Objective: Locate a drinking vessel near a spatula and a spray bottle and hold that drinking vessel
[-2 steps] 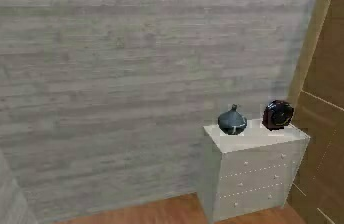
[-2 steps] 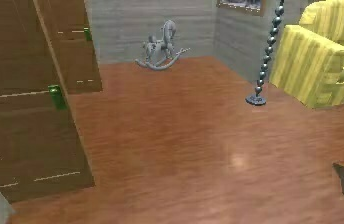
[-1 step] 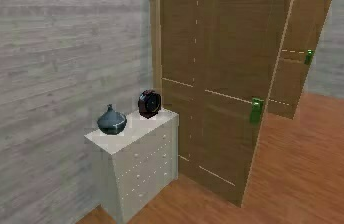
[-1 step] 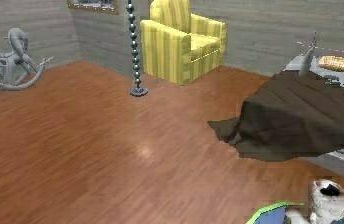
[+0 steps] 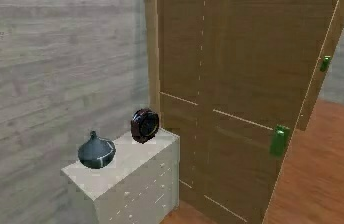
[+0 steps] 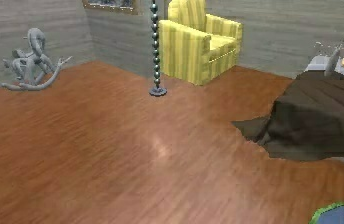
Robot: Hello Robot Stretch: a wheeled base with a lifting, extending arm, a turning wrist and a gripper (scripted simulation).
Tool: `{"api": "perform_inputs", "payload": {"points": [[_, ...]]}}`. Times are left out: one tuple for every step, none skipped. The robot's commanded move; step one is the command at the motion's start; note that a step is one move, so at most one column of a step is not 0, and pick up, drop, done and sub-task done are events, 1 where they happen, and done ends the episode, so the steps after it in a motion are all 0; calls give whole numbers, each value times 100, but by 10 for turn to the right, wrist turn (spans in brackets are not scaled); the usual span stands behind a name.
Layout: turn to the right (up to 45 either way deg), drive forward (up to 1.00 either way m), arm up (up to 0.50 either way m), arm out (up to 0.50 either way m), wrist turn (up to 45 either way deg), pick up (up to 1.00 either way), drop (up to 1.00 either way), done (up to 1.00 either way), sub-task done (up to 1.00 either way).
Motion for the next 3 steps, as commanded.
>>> {"api": "perform_inputs", "payload": {"points": [[450,0,0,0,0,0,0,0,0],[240,0,0,0,0,0,0,0,0],[0,85,0,0,0,0,0,0,0]]}}
